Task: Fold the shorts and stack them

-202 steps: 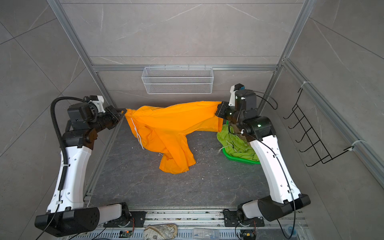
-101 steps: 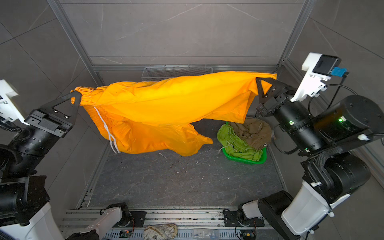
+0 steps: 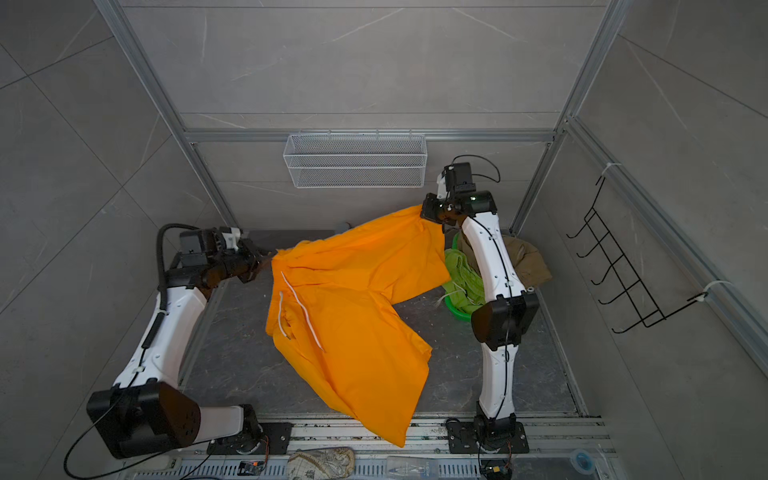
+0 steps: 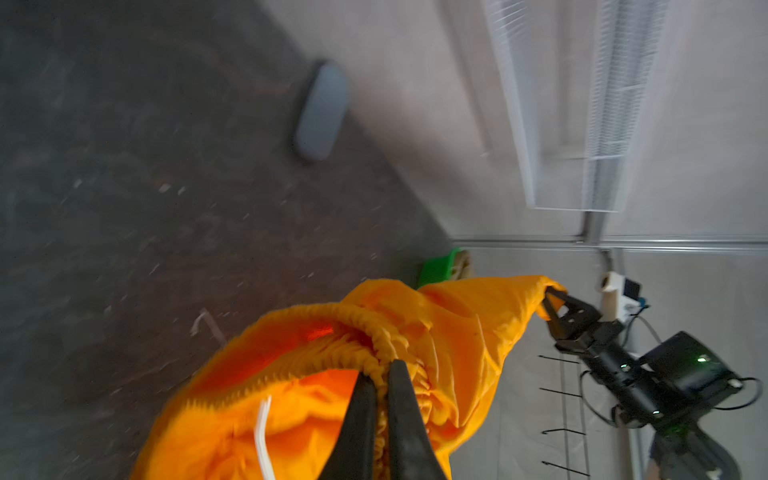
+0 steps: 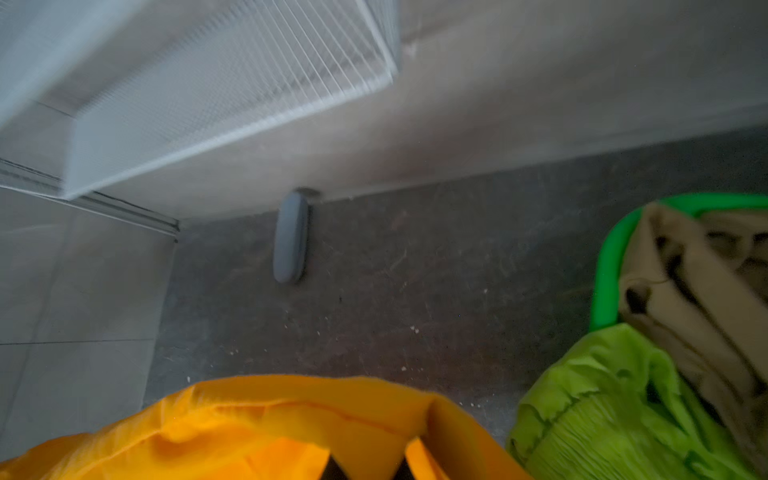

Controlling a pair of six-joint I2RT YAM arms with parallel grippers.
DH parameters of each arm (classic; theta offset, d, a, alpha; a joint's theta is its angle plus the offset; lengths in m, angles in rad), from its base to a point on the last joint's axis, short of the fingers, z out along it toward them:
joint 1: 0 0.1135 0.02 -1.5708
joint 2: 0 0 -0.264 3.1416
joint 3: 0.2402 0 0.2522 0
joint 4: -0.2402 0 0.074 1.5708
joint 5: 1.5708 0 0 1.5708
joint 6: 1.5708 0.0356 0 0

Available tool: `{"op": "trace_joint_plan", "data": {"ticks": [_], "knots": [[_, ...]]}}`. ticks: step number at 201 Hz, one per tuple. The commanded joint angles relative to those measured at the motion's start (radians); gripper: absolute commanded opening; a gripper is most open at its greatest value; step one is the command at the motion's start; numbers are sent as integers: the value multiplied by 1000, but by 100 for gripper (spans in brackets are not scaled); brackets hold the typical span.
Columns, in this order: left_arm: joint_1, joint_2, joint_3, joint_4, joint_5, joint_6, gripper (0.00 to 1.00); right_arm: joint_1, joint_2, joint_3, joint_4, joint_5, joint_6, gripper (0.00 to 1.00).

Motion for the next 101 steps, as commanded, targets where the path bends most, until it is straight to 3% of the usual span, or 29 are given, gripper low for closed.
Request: {"op": "trace_joint_plan", "data": {"ticks": [1, 35, 74, 90, 101], "knots": [[22, -2, -55, 68, -88, 99, 0, -26, -1, 26, 73, 73, 22, 0], [20, 132, -71, 116, -31, 65, 0, 16, 94, 93, 69, 90, 23, 0], [25, 207, 90, 41, -73, 92, 0, 66, 162, 307, -57, 82, 27, 0], [26, 240, 151, 57, -78, 65, 0, 92, 107, 265, -71, 97, 12, 0], [32, 267, 196, 45, -79, 60, 0, 111, 25, 139, -38, 108, 2, 0]]}}
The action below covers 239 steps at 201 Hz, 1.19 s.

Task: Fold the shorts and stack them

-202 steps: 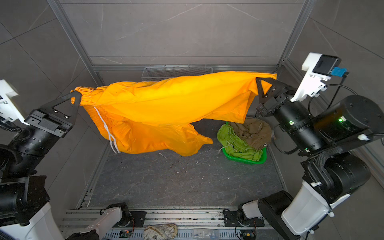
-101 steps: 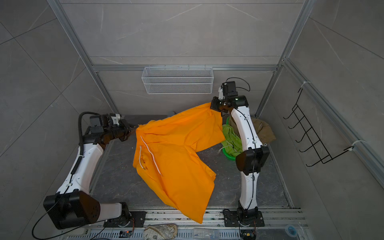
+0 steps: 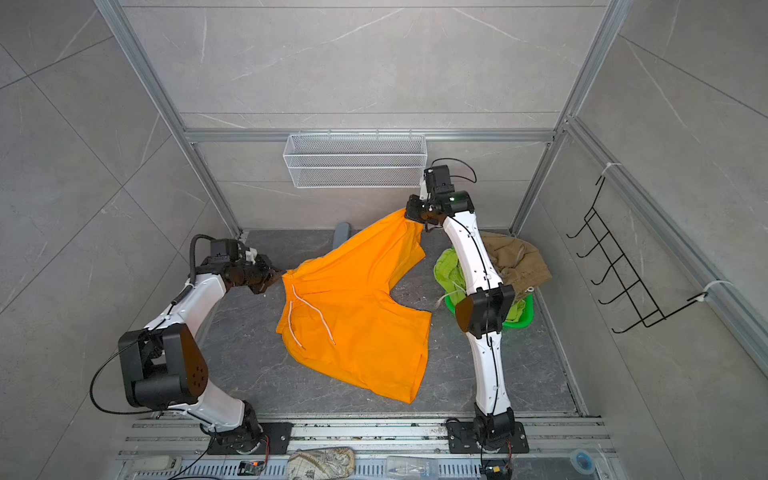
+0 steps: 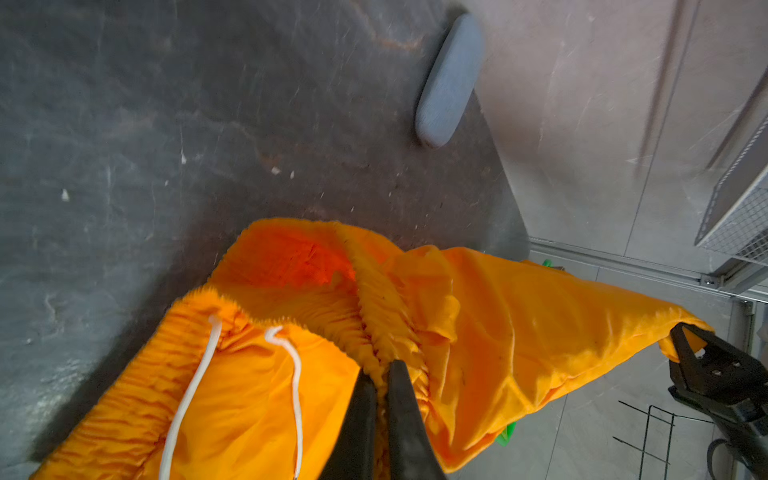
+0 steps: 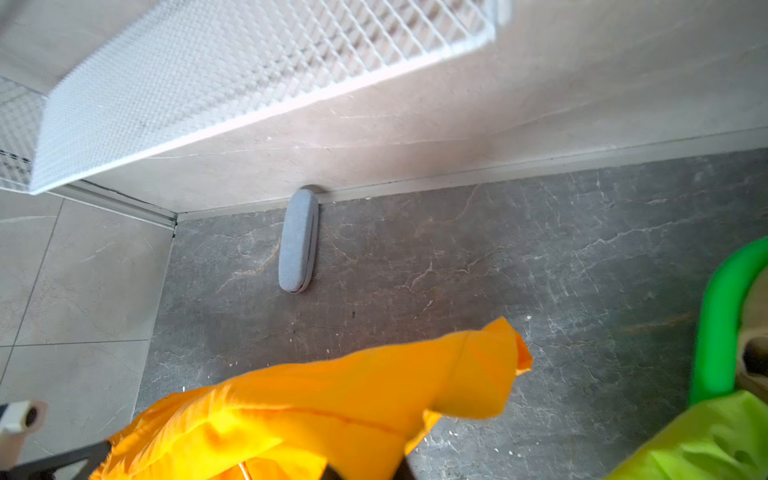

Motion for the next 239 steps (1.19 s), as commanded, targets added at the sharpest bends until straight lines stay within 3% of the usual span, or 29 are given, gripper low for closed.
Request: {"op": "trace_joint_plan", "data": {"ticks": [1, 38, 68, 94, 123, 178, 212, 239], "knots": [[21, 32, 111, -1, -32, 7, 0, 31, -131, -130, -7, 59, -13, 0], [31, 45, 142, -19, -47, 14, 4, 56, -563, -840, 289, 75, 30, 0], [38, -27, 22, 15, -49, 0, 4, 89, -826, -1298, 438, 38, 105, 0], [75, -132, -154, 106, -63, -57, 4, 179, -963, -1630, 557, 30, 194, 0], [102, -226, -341, 175, -106, -103, 0, 292, -966, -1870, 680, 43, 285, 0], [115, -279, -525, 241, -142, -126, 0, 347, -807, -1955, 740, 115, 302, 0], [109, -255, -584, 320, -115, -174, 0, 318, -682, -1801, 646, 229, 235, 0], [99, -206, -543, 355, -39, -214, 0, 261, -633, -1658, 575, 225, 169, 0]]}}
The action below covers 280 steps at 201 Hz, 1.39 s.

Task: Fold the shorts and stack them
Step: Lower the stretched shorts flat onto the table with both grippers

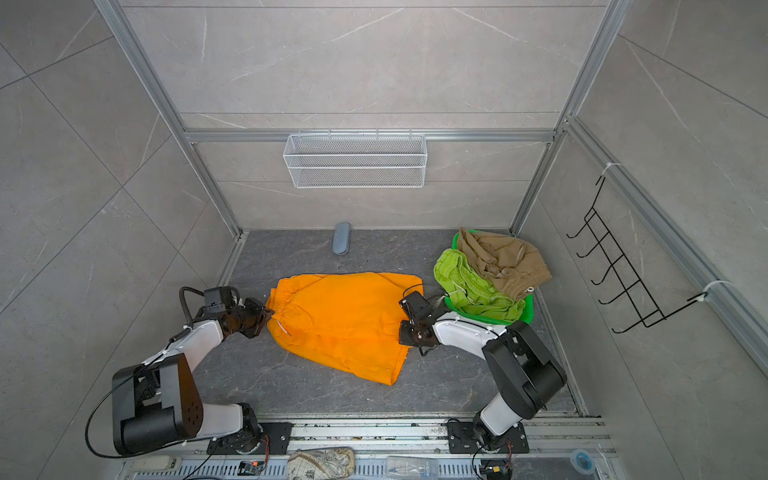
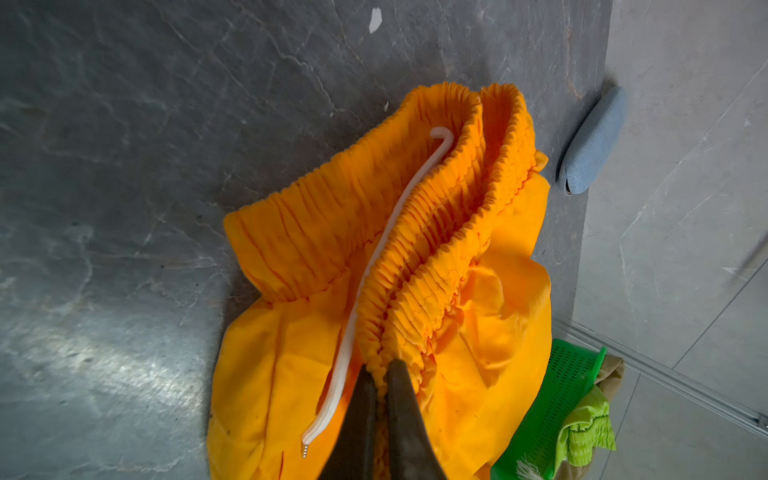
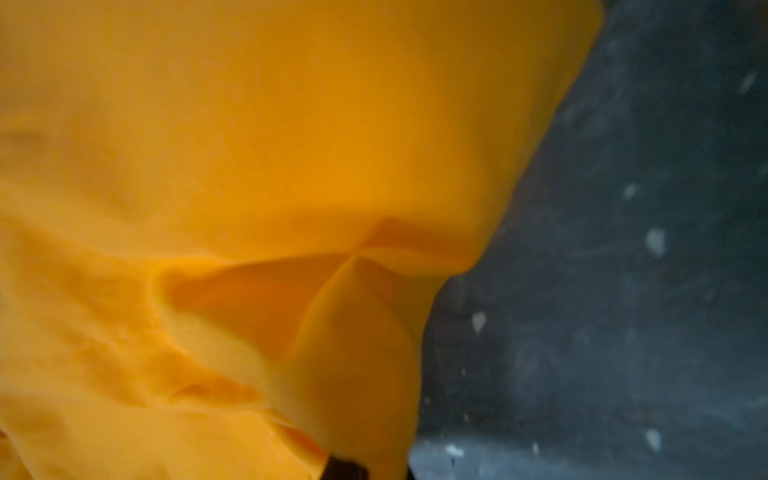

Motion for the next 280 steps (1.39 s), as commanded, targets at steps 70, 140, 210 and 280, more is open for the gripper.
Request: {"op": "trace_joint_plan", "data": {"ticks": [70, 140, 210, 280], "knots": [[3, 11, 133, 55, 94, -46, 0, -73, -186, 101, -178, 47, -57, 86], [8, 3, 131, 65, 112, -48, 0, -98, -30, 53, -28, -61, -23, 86], [9, 10, 138, 45, 105, -13, 0, -137, 73, 10, 142, -95, -12, 53], [8, 60, 174, 82, 136, -61, 0, -184, 38, 219, -20, -8, -103, 13]]}}
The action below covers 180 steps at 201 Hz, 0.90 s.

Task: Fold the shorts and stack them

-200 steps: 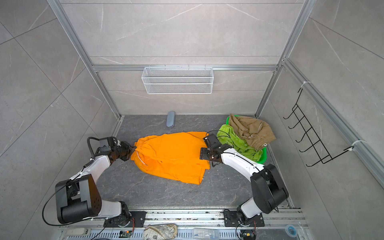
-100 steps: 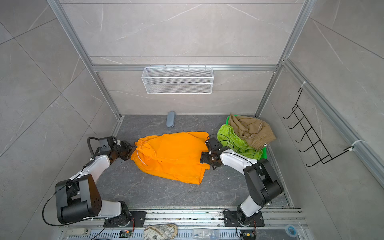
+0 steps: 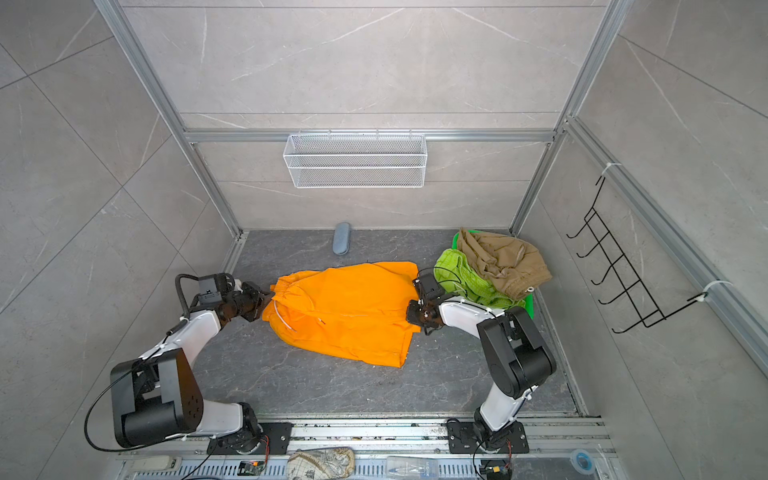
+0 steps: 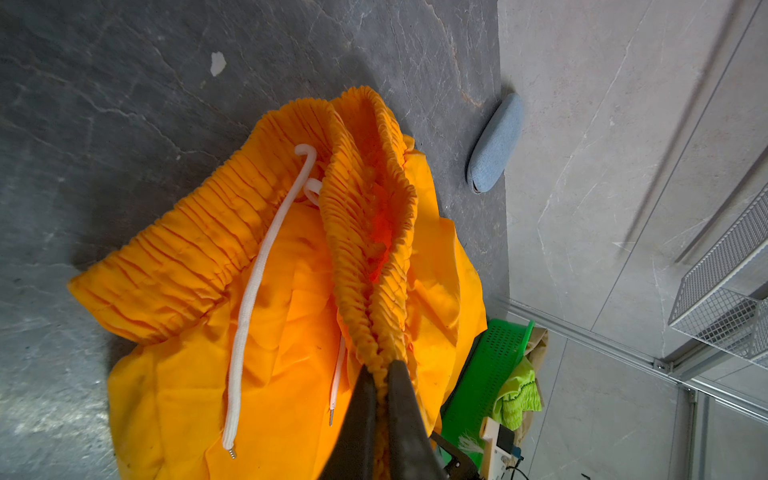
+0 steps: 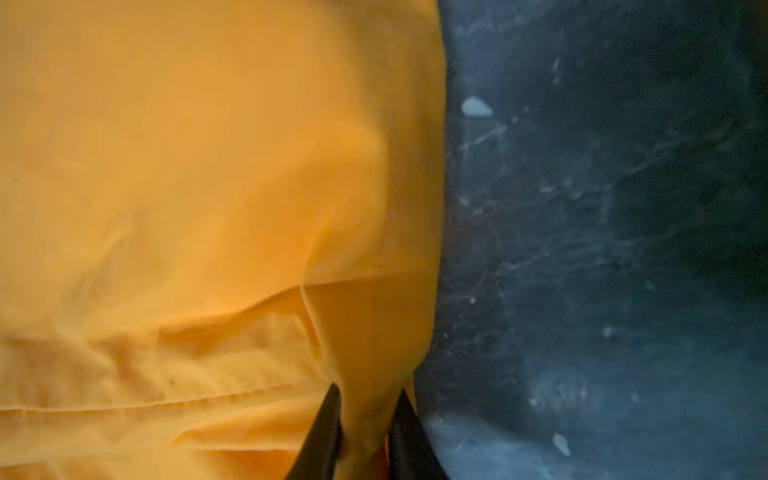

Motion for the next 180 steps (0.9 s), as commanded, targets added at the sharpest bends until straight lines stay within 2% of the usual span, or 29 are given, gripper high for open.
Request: {"op": "trace_joint_plan", "data": {"ticks": [1, 37, 53, 67, 93, 116, 150, 180], "knots": [[5, 36, 61, 47, 36, -25, 0, -27, -36, 136, -96, 63, -62, 13], [43, 98, 273, -47, 87, -14, 0, -30, -113, 299, -230, 79, -132, 11], [84, 89, 319, -71, 105, -7, 0, -30, -177, 285, -246, 66, -134, 8], [122, 75, 330, -125, 110, 31, 0, -18, -244, 206, -197, 1, -116, 7], [180, 37, 194, -72, 119, 3, 0, 72, -317, 38, -119, -2, -91, 11], [231, 11, 63, -21, 120, -12, 0, 137, -302, -92, -40, -1, -47, 12], [308, -16, -58, -8, 141, -11, 0, 152, -273, -233, 51, -26, 2, 11], [316, -50, -123, -14, 123, 11, 0, 152, -225, -266, 58, -3, 3, 11]]}}
